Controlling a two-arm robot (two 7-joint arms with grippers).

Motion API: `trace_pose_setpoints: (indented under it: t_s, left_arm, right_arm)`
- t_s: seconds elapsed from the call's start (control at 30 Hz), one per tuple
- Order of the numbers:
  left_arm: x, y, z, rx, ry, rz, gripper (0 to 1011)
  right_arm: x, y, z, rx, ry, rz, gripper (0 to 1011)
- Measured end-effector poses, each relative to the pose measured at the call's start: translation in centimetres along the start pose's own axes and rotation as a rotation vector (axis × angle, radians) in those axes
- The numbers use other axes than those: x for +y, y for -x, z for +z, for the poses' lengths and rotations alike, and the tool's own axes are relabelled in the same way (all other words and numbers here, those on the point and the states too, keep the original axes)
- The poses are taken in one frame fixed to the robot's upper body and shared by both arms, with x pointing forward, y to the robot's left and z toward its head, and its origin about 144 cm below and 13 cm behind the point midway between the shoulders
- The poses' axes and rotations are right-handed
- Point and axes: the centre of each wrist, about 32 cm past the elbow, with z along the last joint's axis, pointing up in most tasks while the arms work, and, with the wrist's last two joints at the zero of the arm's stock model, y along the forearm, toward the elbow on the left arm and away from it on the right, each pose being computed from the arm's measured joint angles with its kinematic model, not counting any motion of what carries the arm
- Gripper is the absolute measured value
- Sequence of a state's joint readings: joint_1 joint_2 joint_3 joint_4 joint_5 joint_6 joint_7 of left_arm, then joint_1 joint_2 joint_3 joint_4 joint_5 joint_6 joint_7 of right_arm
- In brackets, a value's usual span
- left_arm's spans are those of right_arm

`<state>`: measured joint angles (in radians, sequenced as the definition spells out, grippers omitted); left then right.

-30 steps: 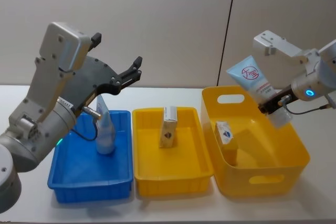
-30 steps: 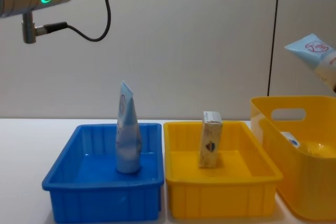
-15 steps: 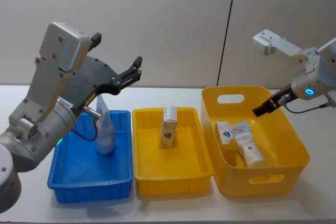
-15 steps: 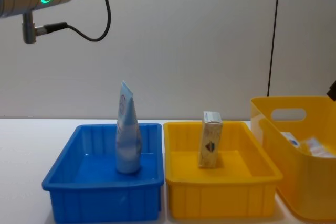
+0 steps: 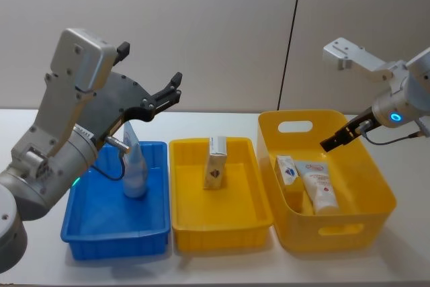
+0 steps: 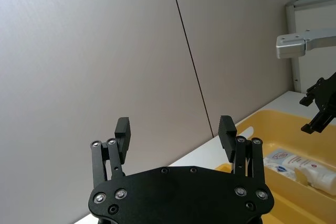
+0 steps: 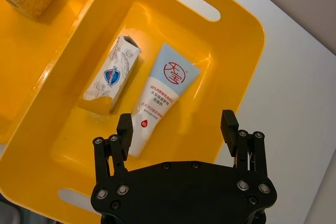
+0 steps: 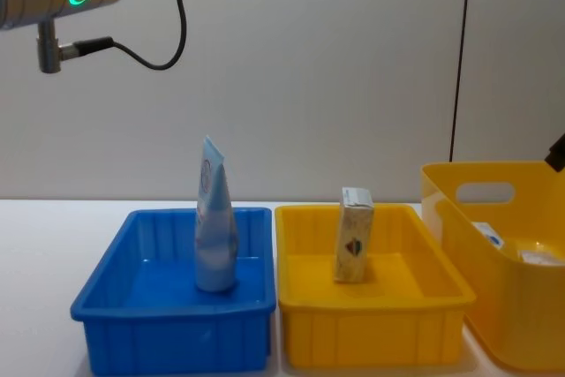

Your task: Bimanual collaborative sorting of washing and personal care products

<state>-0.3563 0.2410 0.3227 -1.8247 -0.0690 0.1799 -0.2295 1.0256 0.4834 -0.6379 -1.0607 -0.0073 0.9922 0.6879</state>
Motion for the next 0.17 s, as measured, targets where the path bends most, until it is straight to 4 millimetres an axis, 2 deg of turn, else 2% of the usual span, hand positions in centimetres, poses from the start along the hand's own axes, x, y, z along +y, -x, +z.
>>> trace_pose_setpoints:
  t_s: [0.17]
  left_arm:
    - [0.0, 0.0, 0.0, 0.0, 0.0, 0.0, 1001]
  right_arm:
    - [0.0, 0.0, 0.01, 0.0, 0.0, 0.0, 1004]
